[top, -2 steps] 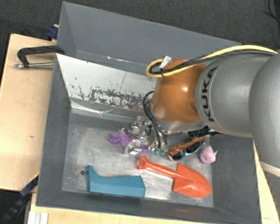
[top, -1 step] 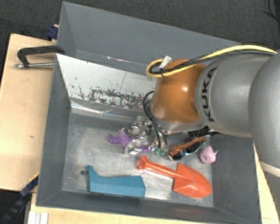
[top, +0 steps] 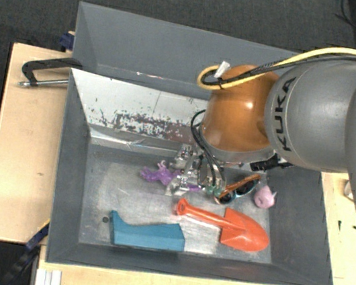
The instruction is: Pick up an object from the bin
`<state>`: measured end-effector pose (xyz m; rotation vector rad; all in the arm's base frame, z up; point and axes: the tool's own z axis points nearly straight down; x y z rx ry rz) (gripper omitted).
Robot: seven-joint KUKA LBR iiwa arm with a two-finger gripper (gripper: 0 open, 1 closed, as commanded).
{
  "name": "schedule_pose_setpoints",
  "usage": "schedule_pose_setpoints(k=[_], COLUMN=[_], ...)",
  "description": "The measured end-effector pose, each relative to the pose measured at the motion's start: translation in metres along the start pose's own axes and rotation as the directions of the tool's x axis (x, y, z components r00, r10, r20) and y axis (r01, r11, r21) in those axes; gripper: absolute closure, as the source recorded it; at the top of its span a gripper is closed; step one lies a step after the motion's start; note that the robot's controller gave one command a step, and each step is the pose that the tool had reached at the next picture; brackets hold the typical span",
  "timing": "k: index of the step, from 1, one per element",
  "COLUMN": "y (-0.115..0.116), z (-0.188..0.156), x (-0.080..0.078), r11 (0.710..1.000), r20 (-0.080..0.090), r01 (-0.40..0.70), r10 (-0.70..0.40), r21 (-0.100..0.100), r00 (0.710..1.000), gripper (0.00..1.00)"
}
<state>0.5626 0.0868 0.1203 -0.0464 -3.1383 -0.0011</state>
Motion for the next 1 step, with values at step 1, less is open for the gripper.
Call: schedule_pose_setpoints(k=[1], y=[-0.0046], z=[-0.0993], x=[-0.0124], r11=[1.0], r20=[0.007], r01=[0.012], r10=[-0.012], r21=[-0.001], r00=[1.0], gripper=[1.0])
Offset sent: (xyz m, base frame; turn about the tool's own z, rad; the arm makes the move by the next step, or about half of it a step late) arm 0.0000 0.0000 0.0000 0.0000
